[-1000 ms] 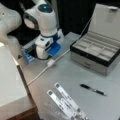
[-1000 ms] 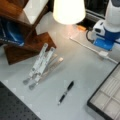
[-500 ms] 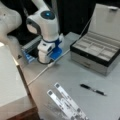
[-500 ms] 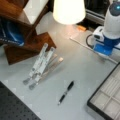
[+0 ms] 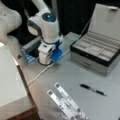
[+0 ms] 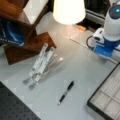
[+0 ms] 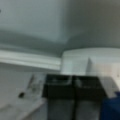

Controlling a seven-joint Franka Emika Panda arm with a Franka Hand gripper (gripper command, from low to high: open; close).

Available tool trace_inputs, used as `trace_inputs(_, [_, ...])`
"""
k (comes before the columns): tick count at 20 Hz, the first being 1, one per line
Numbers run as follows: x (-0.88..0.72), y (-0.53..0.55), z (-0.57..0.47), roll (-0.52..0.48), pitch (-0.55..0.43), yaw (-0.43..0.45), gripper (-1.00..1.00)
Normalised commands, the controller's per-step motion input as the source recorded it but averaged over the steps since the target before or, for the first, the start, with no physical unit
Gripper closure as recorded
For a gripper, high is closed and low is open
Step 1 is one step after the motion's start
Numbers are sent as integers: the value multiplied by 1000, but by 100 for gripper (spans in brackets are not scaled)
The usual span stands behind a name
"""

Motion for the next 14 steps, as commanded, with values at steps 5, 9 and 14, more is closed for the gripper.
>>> trace_inputs(5, [-923,-301,-442,130,-580,126,100])
trace_inputs(9, [-963,-305,-424,157,-573,50,100])
trace_inputs(14, [-978,-271,-403,173,-566,-7,100])
